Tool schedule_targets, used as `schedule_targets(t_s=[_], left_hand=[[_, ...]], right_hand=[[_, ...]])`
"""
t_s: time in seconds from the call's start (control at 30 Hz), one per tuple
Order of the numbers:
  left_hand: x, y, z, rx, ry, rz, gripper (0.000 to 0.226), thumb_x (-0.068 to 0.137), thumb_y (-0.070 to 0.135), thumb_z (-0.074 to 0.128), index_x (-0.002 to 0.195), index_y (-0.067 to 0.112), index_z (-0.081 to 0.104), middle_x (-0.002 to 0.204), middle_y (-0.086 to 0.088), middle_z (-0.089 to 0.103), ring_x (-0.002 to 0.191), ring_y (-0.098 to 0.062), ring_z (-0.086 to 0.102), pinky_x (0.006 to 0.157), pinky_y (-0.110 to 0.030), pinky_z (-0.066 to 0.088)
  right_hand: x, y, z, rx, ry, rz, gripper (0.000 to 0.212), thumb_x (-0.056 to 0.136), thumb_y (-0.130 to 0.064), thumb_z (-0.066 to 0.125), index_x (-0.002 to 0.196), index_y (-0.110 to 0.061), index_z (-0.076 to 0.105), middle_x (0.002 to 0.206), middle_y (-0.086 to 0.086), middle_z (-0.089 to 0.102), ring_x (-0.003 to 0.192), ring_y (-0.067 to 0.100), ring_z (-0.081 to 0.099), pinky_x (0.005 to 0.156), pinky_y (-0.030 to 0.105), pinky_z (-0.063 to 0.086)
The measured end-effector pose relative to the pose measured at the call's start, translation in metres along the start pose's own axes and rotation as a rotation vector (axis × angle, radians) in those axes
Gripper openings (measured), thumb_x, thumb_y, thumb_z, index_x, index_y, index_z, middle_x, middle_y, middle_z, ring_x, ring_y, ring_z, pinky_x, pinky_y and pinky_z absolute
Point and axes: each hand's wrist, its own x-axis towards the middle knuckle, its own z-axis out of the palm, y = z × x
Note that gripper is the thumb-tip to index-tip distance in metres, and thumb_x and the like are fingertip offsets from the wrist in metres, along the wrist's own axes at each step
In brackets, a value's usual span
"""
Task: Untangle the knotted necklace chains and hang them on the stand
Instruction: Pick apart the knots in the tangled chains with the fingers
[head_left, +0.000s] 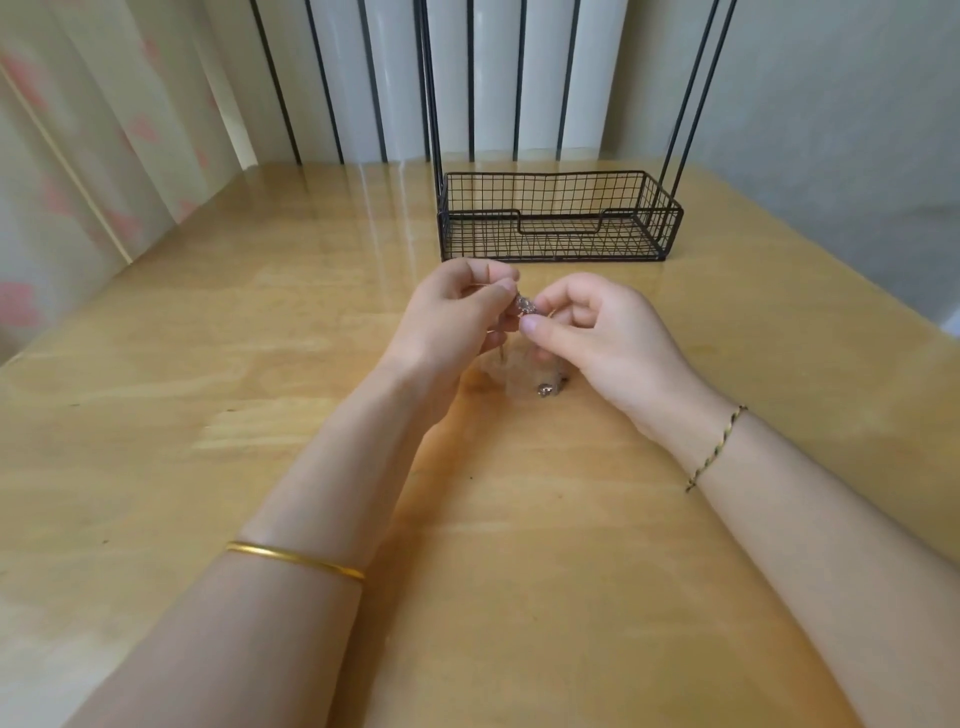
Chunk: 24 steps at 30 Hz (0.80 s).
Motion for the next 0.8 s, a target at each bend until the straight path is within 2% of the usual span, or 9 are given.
schedule_targets(t_s=[0.2, 0.33, 0.5, 0.6, 0.67, 0.8], left_hand=[[-0.0011, 0.0006, 0.0004, 0.005, -0.049, -0.022, 0.014, 0.098, 0.009, 0.044, 0.1, 0.013, 0.057, 0.072, 0.001, 0.051, 0.063, -0.01, 0.049, 0.069, -0.024, 0.046], [-0.0026, 0.0008, 0.0015, 0.013, -0.088, -0.043, 0.016, 0.099, 0.009, 0.042, 0.102, 0.014, 0.057, 0.074, 0.0, 0.049, 0.065, -0.011, 0.048, 0.072, -0.026, 0.047], [-0.0027, 0.0004, 0.0042, 0.06, -0.11, -0.016, 0.017, 0.099, 0.007, 0.042, 0.104, 0.015, 0.056, 0.073, 0.001, 0.049, 0.066, -0.01, 0.048, 0.072, -0.025, 0.049], [-0.0015, 0.0001, 0.0036, 0.08, -0.07, 0.032, 0.017, 0.098, 0.006, 0.043, 0.104, 0.016, 0.056, 0.076, 0.001, 0.05, 0.07, -0.01, 0.05, 0.078, -0.029, 0.051], [-0.0015, 0.0003, 0.0025, 0.073, -0.051, 0.051, 0.018, 0.097, 0.005, 0.045, 0.104, 0.016, 0.057, 0.079, 0.002, 0.052, 0.074, -0.01, 0.052, 0.082, -0.031, 0.051], [-0.0029, 0.0028, 0.0029, -0.033, -0.063, 0.043, 0.019, 0.096, 0.003, 0.045, 0.104, 0.015, 0.057, 0.082, -0.002, 0.054, 0.073, -0.011, 0.056, 0.077, -0.027, 0.052]], right_hand=[[-0.0009, 0.0015, -0.0021, 0.019, 0.069, 0.008, 0.008, 0.085, -0.008, 0.064, 0.082, -0.015, 0.065, 0.08, 0.004, 0.065, 0.066, 0.01, 0.058, 0.057, 0.012, 0.048], [0.0004, 0.0027, -0.003, 0.116, 0.125, 0.092, 0.007, 0.084, -0.011, 0.064, 0.078, -0.015, 0.066, 0.086, 0.006, 0.07, 0.088, 0.02, 0.067, 0.08, 0.029, 0.053], [-0.0011, -0.0023, -0.0059, 0.335, 0.13, 0.192, 0.013, 0.087, -0.007, 0.057, 0.076, -0.012, 0.061, 0.082, 0.007, 0.068, 0.07, 0.017, 0.066, 0.067, 0.026, 0.055], [-0.0018, -0.0022, -0.0072, 0.263, 0.11, 0.188, 0.011, 0.09, -0.009, 0.057, 0.08, -0.012, 0.06, 0.082, 0.006, 0.066, 0.059, 0.014, 0.066, 0.06, 0.023, 0.055], [-0.0023, -0.002, -0.0068, 0.198, 0.072, 0.177, 0.01, 0.089, -0.007, 0.058, 0.081, -0.012, 0.061, 0.083, 0.007, 0.067, 0.061, 0.013, 0.067, 0.063, 0.025, 0.056], [-0.0018, -0.002, -0.0049, 0.16, 0.06, 0.181, 0.011, 0.085, -0.004, 0.06, 0.079, -0.013, 0.062, 0.083, 0.005, 0.068, 0.076, 0.016, 0.067, 0.074, 0.031, 0.056]])
